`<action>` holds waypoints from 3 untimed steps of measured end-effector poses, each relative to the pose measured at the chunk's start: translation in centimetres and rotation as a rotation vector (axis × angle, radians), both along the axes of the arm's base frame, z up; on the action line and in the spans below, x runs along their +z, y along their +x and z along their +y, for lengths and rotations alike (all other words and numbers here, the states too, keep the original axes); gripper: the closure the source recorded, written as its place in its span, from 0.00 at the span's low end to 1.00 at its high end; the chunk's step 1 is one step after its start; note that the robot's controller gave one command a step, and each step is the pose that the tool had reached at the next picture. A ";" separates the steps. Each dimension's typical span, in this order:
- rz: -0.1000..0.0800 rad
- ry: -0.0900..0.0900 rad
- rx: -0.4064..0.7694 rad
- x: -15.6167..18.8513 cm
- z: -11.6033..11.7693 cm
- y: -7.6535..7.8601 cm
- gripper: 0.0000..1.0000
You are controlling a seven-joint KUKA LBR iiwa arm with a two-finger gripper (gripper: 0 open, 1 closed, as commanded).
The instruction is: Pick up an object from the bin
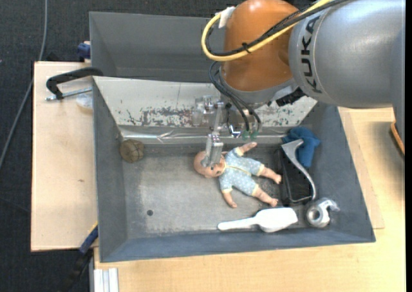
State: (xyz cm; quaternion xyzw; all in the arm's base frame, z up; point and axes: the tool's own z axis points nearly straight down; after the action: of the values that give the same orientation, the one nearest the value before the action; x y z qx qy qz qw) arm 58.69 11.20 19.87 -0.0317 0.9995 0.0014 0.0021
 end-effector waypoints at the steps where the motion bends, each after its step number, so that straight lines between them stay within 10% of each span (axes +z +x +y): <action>1: 0.003 -0.001 -0.072 -5.6 -2.4 -2.1 0.00; 3: -0.002 0.001 -0.077 -8.9 -7.5 -3.7 0.00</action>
Offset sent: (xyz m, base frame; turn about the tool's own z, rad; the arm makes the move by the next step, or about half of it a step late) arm -0.0200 -0.0639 -0.0762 -0.0129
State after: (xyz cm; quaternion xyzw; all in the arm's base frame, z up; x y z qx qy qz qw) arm 54.94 3.74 10.98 0.0069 1.0000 0.0019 0.0034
